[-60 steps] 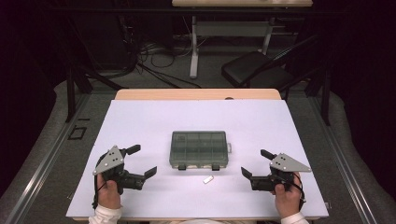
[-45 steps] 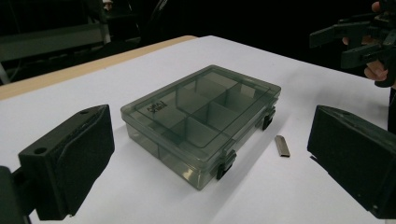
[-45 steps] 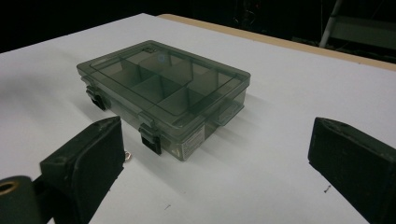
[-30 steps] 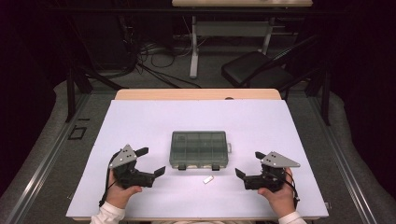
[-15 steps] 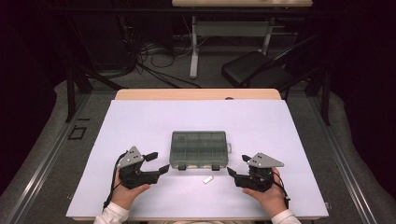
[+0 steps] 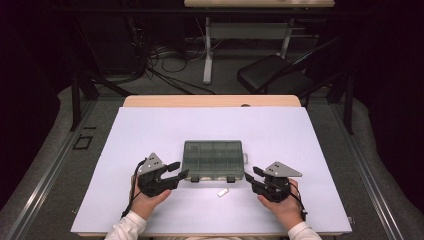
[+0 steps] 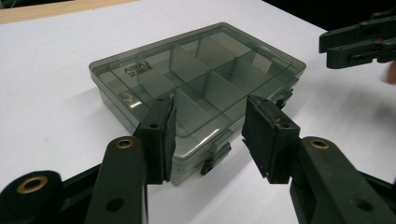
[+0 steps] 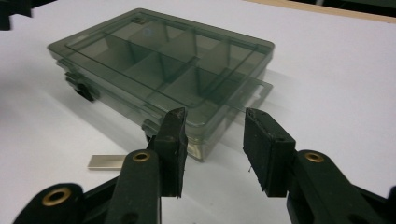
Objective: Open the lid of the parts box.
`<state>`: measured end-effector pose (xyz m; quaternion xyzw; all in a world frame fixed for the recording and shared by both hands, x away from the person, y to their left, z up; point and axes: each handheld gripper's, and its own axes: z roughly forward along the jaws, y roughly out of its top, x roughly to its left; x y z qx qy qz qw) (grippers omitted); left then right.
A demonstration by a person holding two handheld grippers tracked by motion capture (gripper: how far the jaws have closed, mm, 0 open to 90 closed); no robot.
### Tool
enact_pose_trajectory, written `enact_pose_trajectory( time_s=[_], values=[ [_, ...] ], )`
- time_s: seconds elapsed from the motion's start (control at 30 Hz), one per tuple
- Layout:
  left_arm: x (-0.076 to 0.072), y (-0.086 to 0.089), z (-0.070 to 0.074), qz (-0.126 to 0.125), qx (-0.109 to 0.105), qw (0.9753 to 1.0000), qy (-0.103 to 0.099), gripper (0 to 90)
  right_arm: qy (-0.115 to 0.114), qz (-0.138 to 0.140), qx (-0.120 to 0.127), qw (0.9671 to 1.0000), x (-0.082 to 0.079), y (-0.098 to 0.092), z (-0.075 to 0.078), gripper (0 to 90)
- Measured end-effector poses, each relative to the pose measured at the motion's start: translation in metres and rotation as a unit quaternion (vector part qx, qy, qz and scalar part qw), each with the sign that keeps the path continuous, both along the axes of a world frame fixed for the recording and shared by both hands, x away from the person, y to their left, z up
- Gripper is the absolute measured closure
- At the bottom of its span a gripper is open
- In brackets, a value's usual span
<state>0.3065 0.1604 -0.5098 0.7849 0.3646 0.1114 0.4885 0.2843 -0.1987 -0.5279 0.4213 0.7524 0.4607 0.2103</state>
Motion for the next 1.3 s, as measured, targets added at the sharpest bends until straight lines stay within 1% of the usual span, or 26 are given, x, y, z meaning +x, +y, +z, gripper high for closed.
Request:
enact_pose_trajectory(
  time_s=[0.03,0.07,0.1,0.13,0.17,0.2,0.23,0.27,0.33,0.37,0.4,0.47,0.6,0.63,0.7,0.73,0.8,0.9,0.93,1.0,1.1,1.13,1.17,1.23,1.27,1.3],
  values=[
    [0.001,-0.002,0.001,-0.001,-0.004,0.9999,0.014,54.8,0.005,0.002,0.002,1.0,0.0,0.001,0.001,61.1],
    [0.002,-0.003,0.002,0.002,-0.01,0.9998,0.02,55.3,0.005,0.004,0.005,1.0,0.0,0.004,0.003,62.1],
    [0.002,-0.005,0.004,0.007,-0.013,0.9996,0.022,56.2,0.004,0.009,0.007,0.9999,0.001,0.006,0.005,62.6],
    [0.002,-0.005,0.004,0.007,-0.013,0.9996,0.022,59.0,0.002,0.015,0.009,0.9999,0.0,0.009,0.006,64.5],
    [0.003,-0.008,0.007,0.023,-0.019,0.9991,0.03,61.4,-0.01,0.019,0.006,0.9997,0.0,0.012,0.008,67.1],
    [0.004,-0.009,0.008,0.028,-0.026,0.9988,0.03,64.0,-0.017,0.023,0.008,0.9996,-0.001,0.015,0.01,68.6],
    [0.005,-0.01,0.009,0.03,-0.038,0.9982,0.034,67.0,-0.023,0.026,0.012,0.9993,0.0,0.019,0.012,71.2],
    [0.006,-0.011,0.01,0.031,-0.046,0.9978,0.035,69.3,-0.023,0.024,0.014,0.9994,0.0,0.023,0.013,72.1],
    [0.007,-0.014,0.009,0.039,-0.043,0.9978,0.034,74.2,-0.016,0.025,0.021,0.9993,0.005,0.028,0.012,74.1],
    [0.007,-0.016,0.007,0.041,-0.039,0.9979,0.033,74.9,-0.014,0.024,0.03,0.9992,0.006,0.031,0.011,75.0],
    [0.007,-0.016,0.006,0.044,-0.031,0.9982,0.028,75.5,-0.013,0.024,0.031,0.9991,0.007,0.032,0.009,76.0],
    [0.005,-0.015,0.002,0.044,-0.026,0.9984,0.023,78.3,-0.008,0.025,0.027,0.9993,0.007,0.033,0.006,79.0],
    [0.001,-0.012,-0.007,0.036,-0.011,0.9991,0.021,85.4,0.002,0.042,0.028,0.9987,0.007,0.033,0.003,85.1],
    [0.0,-0.011,-0.008,0.037,-0.01,0.9989,0.026,86.8,0.007,0.044,0.027,0.9986,0.006,0.033,0.003,86.3],
    [-0.001,-0.008,-0.01,0.032,-0.018,0.9987,0.034,90.0,0.011,0.049,0.024,0.9984,0.006,0.033,0.002,88.3],
    [-0.001,-0.008,-0.01,0.032,-0.023,0.9985,0.037,90.0,0.015,0.053,0.021,0.9983,0.005,0.033,0.001,90.0],
    [-0.002,-0.008,-0.011,0.035,-0.026,0.9983,0.039,90.0,0.02,0.059,0.02,0.9979,0.004,0.032,-0.002,90.0],
    [-0.003,-0.011,-0.013,0.036,-0.018,0.9983,0.042,90.0,0.03,0.06,0.017,0.9976,0.002,0.032,-0.006,90.0],
    [-0.004,-0.011,-0.013,0.036,-0.016,0.9983,0.044,90.0,0.032,0.061,0.011,0.9976,0.002,0.033,-0.006,90.0],
    [-0.004,-0.012,-0.014,0.037,-0.017,0.9979,0.05,90.0,0.031,0.061,0.013,0.9976,0.002,0.033,-0.007,90.0],
    [-0.005,-0.014,-0.017,0.038,-0.021,0.997,0.064,90.0,0.043,0.062,0.014,0.9971,0.002,0.033,-0.01,90.0],
    [-0.005,-0.014,-0.017,0.038,-0.021,0.997,0.064,90.0,0.043,0.062,0.014,0.9971,0.002,0.033,-0.01,90.0],
    [-0.006,-0.016,-0.018,0.037,-0.017,0.9964,0.074,90.0,0.055,0.06,0.02,0.9965,0.003,0.033,-0.014,90.0],
    [-0.006,-0.018,-0.018,0.039,-0.018,0.9962,0.075,90.0,0.059,0.06,0.021,0.9962,0.003,0.034,-0.015,90.0],
    [-0.008,-0.02,-0.019,0.041,-0.018,0.9957,0.081,90.0,0.067,0.06,0.02,0.9957,0.004,0.034,-0.018,90.0],
    [-0.009,-0.021,-0.019,0.041,-0.017,0.9955,0.084,90.0,0.069,0.058,0.022,0.9957,0.004,0.035,-0.019,90.0]
  ],
)
